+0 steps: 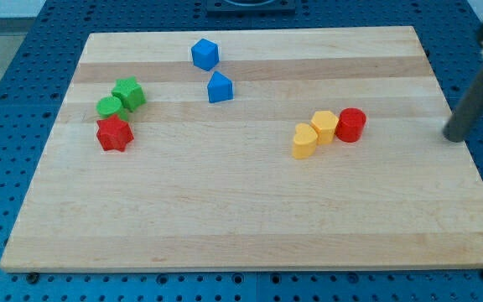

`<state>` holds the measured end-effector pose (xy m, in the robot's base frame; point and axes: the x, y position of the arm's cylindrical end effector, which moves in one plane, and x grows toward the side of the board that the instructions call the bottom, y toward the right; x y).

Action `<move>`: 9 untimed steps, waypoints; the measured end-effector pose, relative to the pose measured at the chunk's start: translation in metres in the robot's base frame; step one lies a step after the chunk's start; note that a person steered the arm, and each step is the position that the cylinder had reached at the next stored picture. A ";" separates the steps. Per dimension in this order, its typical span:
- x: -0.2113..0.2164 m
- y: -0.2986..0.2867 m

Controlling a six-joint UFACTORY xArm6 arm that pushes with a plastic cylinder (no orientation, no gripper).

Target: Push the red circle vertically below the hexagon

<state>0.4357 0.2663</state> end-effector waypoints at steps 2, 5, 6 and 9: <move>-0.027 -0.083; 0.026 -0.155; 0.065 -0.166; 0.106 -0.097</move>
<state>0.5413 0.1690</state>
